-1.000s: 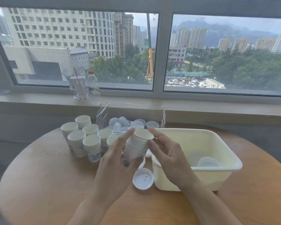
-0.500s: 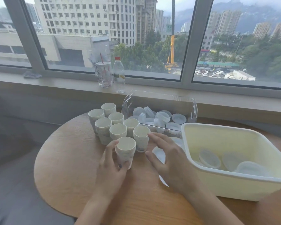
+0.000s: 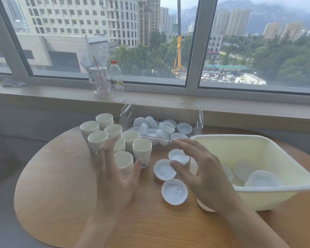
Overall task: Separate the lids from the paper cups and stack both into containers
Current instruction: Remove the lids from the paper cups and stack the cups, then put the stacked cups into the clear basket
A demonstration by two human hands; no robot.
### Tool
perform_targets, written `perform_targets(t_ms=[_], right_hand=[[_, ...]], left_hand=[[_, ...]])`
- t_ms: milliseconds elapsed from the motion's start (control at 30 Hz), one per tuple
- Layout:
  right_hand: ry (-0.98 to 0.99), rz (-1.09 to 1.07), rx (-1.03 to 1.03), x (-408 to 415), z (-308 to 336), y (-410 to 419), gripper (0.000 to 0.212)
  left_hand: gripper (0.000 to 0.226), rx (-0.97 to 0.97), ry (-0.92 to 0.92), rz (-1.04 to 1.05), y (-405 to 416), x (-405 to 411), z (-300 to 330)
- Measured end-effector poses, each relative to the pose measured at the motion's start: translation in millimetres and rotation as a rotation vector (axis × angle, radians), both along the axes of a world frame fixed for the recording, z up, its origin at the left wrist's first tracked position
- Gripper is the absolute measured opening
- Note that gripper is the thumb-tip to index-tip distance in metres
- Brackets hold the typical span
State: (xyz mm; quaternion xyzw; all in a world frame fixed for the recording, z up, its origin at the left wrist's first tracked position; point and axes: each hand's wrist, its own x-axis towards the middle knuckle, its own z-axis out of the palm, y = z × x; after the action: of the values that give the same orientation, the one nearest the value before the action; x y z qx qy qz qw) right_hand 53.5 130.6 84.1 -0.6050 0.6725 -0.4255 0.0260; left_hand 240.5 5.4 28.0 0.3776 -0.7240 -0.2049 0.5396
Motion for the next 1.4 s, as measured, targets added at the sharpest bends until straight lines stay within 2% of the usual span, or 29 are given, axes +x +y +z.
perform_targets(t_ms=[167,233,367,467,567,733,833,1033,1167,1300,1400], right_hand=[[0.009,-0.195,-0.049,-61.0,11.4,45.8,0.044],[0.034,-0.309,-0.037,-89.7,10.9,64.3,0.044],[0.202,-0.531,0.081,-136.4,-1.2,97.9,0.053],[0.216,-0.63,0.195,-144.7,-15.9,118.8,0.06],[0.203,-0.667,0.182,-138.3,-32.1,135.6,0.06],[0.26,-0.703,0.147,-133.6,-60.5,154.3,0.064],[0.263,-0.692,0.102,-136.7,-67.5,158.6,0.058],[0.335,-0.526,-0.131,-142.7,-67.5,150.1,0.025],[0.35,-0.523,-0.141,-136.1,-73.0,128.2,0.027],[0.305,-0.572,-0.133,-140.2,-73.9,102.9,0.029],[0.261,-0.601,-0.106,-157.8,-72.2,83.2,0.032]], left_hand=[[0.061,0.063,-0.04,-0.296,41.2,-63.7,15.6],[0.064,0.123,-0.097,-0.392,53.5,-85.5,11.2],[0.087,0.265,-0.2,-0.508,70.1,-112.7,0.4],[0.074,0.29,-0.224,-0.537,81.2,-120.1,-2.5],[0.063,0.251,-0.168,-0.576,93.0,-120.8,-6.6],[0.073,0.167,-0.187,-0.605,101.2,-122.3,-23.3],[0.075,0.146,-0.205,-0.598,99.5,-129.0,-28.0],[0.071,0.199,-0.229,-0.538,89.2,-159.0,-18.6],[0.068,0.245,-0.213,-0.559,81.4,-180.6,-12.9],[0.075,0.353,-0.202,-0.611,63.1,-196.3,-6.9],[0.067,0.384,-0.202,-0.619,46.7,-199.5,-5.0]])
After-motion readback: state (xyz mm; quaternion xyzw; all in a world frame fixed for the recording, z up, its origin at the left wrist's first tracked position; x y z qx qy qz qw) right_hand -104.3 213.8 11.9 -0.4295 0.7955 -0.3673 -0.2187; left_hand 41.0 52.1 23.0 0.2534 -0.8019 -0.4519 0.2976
